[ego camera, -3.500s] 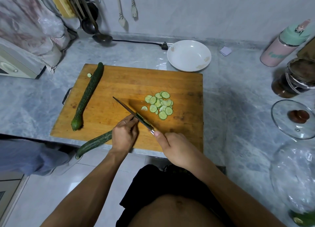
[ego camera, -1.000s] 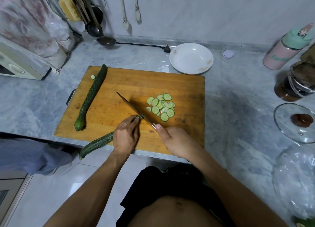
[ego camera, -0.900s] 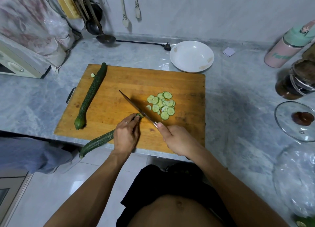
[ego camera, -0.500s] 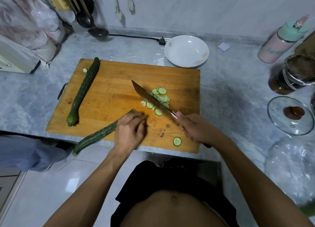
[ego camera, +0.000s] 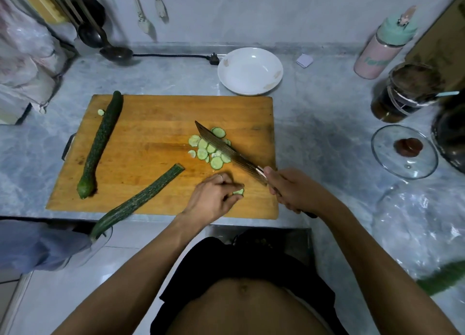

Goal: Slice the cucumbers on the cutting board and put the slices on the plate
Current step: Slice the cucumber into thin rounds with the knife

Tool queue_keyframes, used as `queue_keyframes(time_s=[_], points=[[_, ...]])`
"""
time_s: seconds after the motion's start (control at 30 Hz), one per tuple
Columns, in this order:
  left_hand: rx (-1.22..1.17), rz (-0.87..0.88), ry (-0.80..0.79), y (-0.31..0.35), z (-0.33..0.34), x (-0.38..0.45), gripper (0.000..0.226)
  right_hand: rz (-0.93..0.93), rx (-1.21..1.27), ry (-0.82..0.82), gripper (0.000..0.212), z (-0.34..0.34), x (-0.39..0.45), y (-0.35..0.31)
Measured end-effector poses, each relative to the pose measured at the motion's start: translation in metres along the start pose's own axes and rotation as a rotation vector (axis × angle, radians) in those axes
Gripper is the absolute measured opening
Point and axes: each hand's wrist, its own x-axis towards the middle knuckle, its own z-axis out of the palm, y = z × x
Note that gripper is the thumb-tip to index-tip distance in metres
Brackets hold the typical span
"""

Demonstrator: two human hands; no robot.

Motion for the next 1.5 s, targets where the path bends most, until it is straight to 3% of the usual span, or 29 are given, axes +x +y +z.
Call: queue_keyframes(time_s=[0.1, 0.27, 0.47, 0.53, 0.63, 0.73, 0.87, 0.97, 1.07, 1.17, 1.37, 1.43, 1.5], points=[[0.019, -0.127, 0.085, -0.015, -0.012, 0.011, 0.017, -0.010, 0.001, 0.025, 0.061, -0.003, -0.003, 0.005], [-0.066, -0.320, 0.200, -0.022, -0.028, 0.033, 0.019, -0.038, -0.067, 0.046, 0.062, -0.011, -0.006, 0.006], [-0.219, -0.337, 0.881, -0.004, -0.070, 0.023, 0.018, -0.219, -0.421, 0.166, 0.058, -0.015, -0.002, 0.009], [-0.174, -0.194, 0.797, 0.000, -0.080, 0.022, 0.019, -0.271, -0.530, 0.187, 0.056, -0.013, 0.004, 0.010], [-0.145, -0.013, 0.280, 0.005, -0.086, 0.028, 0.024, -0.366, -0.667, 0.174, 0.057, -0.007, 0.013, 0.007], [-0.056, -0.045, -0.045, 0.006, -0.086, 0.039, 0.031, -0.414, -0.806, 0.160, 0.053, 0.000, 0.018, -0.001], [0.048, -0.200, -0.253, 0.000, -0.088, 0.060, 0.038, -0.445, -0.847, 0.136, 0.055, 0.007, 0.021, -0.008], [0.085, -0.261, -0.224, -0.006, -0.088, 0.065, 0.046, -0.469, -0.849, 0.142, 0.061, 0.010, 0.024, -0.011], [-0.032, -0.099, -0.099, -0.003, -0.090, 0.060, 0.046, -0.490, -0.853, 0.156, 0.059, 0.011, 0.028, -0.018], [-0.083, 0.010, -0.179, 0.007, -0.089, 0.061, 0.047, -0.510, -0.847, 0.142, 0.057, 0.011, 0.032, -0.024], [0.122, -0.224, -0.233, -0.005, -0.079, 0.079, 0.050, -0.534, -0.848, 0.123, 0.060, 0.013, 0.035, -0.027], [0.055, -0.266, -0.139, -0.008, -0.083, 0.074, 0.049, -0.527, -0.802, 0.112, 0.059, 0.014, 0.035, -0.025], [-0.049, -0.251, 0.071, -0.008, -0.092, 0.063, 0.044, -0.489, -0.733, 0.108, 0.058, 0.017, 0.034, -0.020]])
